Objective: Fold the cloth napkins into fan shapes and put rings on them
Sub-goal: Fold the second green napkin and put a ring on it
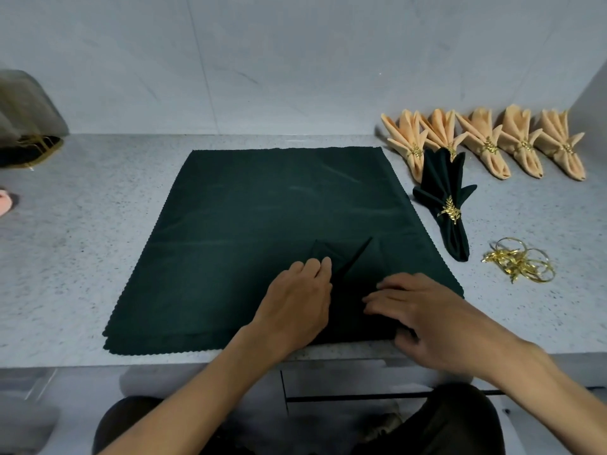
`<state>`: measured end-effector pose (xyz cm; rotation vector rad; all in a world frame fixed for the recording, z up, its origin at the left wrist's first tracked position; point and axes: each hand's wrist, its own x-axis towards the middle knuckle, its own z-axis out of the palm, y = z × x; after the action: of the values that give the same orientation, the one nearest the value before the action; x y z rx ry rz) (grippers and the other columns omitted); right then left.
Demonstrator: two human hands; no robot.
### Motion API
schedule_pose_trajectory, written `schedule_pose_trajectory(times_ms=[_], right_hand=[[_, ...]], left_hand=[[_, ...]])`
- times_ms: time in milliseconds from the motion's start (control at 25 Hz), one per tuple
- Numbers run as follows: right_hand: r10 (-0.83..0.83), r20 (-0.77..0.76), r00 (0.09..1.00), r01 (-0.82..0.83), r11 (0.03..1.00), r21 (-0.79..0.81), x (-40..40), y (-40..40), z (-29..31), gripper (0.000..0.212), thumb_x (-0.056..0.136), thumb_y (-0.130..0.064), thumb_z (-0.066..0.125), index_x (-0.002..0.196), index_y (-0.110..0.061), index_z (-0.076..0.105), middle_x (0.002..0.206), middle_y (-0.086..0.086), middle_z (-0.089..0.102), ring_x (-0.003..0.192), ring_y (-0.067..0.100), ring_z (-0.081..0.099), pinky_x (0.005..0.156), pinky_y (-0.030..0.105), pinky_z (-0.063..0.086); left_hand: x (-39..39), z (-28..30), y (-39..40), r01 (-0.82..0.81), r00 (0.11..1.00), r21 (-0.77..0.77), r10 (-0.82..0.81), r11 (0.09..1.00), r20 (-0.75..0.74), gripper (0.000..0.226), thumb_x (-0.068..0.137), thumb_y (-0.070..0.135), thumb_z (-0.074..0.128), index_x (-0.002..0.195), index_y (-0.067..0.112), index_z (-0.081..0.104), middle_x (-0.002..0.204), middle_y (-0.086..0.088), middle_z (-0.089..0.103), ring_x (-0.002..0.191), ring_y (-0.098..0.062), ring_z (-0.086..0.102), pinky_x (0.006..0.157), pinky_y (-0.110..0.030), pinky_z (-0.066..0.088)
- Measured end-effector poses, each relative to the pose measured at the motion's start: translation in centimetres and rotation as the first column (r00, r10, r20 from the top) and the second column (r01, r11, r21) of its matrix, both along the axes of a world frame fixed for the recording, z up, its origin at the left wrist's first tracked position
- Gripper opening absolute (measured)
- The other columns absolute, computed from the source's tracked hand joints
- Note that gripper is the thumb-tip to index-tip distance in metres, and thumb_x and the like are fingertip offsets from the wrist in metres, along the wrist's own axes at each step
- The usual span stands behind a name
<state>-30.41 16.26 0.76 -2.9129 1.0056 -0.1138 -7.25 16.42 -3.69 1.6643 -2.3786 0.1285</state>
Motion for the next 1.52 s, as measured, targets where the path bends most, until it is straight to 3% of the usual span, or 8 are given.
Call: schedule_pose_trajectory(times_ms=[80, 280, 400, 680, 1040, 1280, 1400, 1520], right_hand=[[-0.031, 0.086, 0.996, 0.038, 0.996, -0.077, 1.0, -0.3, 0.2, 0.039, 0.078, -0.024, 0.051, 0.114, -0.032, 0.062, 0.106, -0.015, 0.067, 0.116, 0.009, 0.047, 0.098, 0.018, 0.035], [-0.393, 0.405, 0.825, 0.236, 0.892, 0.386, 2.7, -3.1, 0.2, 0.027, 0.088, -0.016, 0.065, 0.101, -0.036, 0.051, 0.086, -0.014, 0.064, 0.076, 0.008, 0.059, 0.071, 0.026, 0.048], [-0.541, 0.495, 0.68, 0.297, 0.821, 0.488, 3.4, -4.3, -1.0, 0.025, 0.085, -0.019, 0.075, 0.092, -0.031, 0.054, 0.08, -0.013, 0.066, 0.078, 0.005, 0.061, 0.072, 0.02, 0.047], [-0.577, 0.519, 0.631, 0.379, 0.813, 0.443, 4.4, -5.1, -2.3, 0.019, 0.081, -0.018, 0.078, 0.076, -0.028, 0.062, 0.068, -0.013, 0.064, 0.065, 0.006, 0.058, 0.065, 0.024, 0.049], [-0.437, 0.477, 0.763, 0.497, 0.867, -0.001, 5.6, -5.5, -3.2, 0.011, 0.079, -0.027, 0.079, 0.077, -0.022, 0.07, 0.081, -0.007, 0.054, 0.078, 0.017, 0.048, 0.07, 0.04, 0.047], [-0.474, 0.6, 0.644, 0.499, 0.855, 0.14, 4.9, -1.9, -1.8, 0.013, 0.087, -0.035, 0.066, 0.078, -0.027, 0.061, 0.075, -0.013, 0.06, 0.07, 0.008, 0.055, 0.071, 0.033, 0.045], [-0.421, 0.442, 0.792, 0.403, 0.905, 0.139, 4.5, 1.5, -3.3, 0.03, 0.084, -0.057, 0.057, 0.096, -0.032, 0.066, 0.091, -0.017, 0.064, 0.079, 0.01, 0.056, 0.073, 0.031, 0.045], [-0.336, 0.339, 0.879, 0.376, 0.925, -0.058, 3.8, 1.2, -4.2, 0.039, 0.087, -0.059, 0.05, 0.105, -0.029, 0.068, 0.098, -0.015, 0.065, 0.079, 0.016, 0.057, 0.069, 0.034, 0.047]], left_hand=[[0.2, -0.1, 0.0, -0.006, 1.0, 0.016, 0.006, 1.0, 0.0, 0.049, 0.099, 0.024, 0.035, 0.142, 0.003, 0.045, 0.105, -0.006, 0.061, 0.081, -0.02, 0.055, 0.066, -0.029, 0.044], [0.5, 1.6, 0.2, 0.006, 0.947, 0.198, 0.058, 0.98, -0.317, 0.057, 0.103, 0.05, 0.023, 0.141, 0.015, 0.048, 0.105, 0.002, 0.055, 0.096, -0.016, 0.05, 0.088, -0.031, 0.044], [1.0, 1.9, 0.4, 0.033, 0.96, 0.226, 0.032, 0.974, -0.279, 0.06, 0.101, 0.054, 0.036, 0.149, 0.018, 0.038, 0.115, 0.004, 0.05, 0.105, -0.012, 0.046, 0.095, -0.025, 0.039], [1.8, 1.3, 1.0, 0.068, 0.936, 0.088, -0.033, 0.994, -0.35, 0.045, 0.099, 0.045, 0.049, 0.135, 0.019, 0.057, 0.103, 0.012, 0.052, 0.094, -0.005, 0.047, 0.083, -0.016, 0.037], [1.3, 2.3, 1.7, 0.075, 0.953, 0.119, -0.036, 0.99, -0.302, 0.026, 0.099, 0.027, 0.054, 0.119, 0.032, 0.069, 0.088, 0.01, 0.049, 0.075, -0.01, 0.049, 0.068, -0.028, 0.047], [-2.8, 3.3, 2.2, -0.164, 0.884, 0.343, 0.292, 0.925, -0.365, 0.016, 0.095, 0.011, 0.047, 0.083, 0.01, 0.056, 0.096, -0.002, 0.048, 0.077, -0.019, 0.055, 0.062, -0.027, 0.042], [-1.6, 3.9, 1.1, -0.119, 0.89, 0.344, 0.253, 0.931, -0.379, 0.018, 0.093, 0.018, 0.056, 0.1, 0.011, 0.07, 0.103, -0.002, 0.057, 0.089, -0.018, 0.058, 0.074, -0.032, 0.051], [1.1, 3.9, -0.8, 0.051, 0.993, 0.21, -0.029, 0.976, -0.111, 0.024, 0.092, 0.041, 0.061, 0.112, 0.032, 0.071, 0.122, 0.007, 0.05, 0.116, -0.015, 0.041, 0.101, -0.039, 0.039]])
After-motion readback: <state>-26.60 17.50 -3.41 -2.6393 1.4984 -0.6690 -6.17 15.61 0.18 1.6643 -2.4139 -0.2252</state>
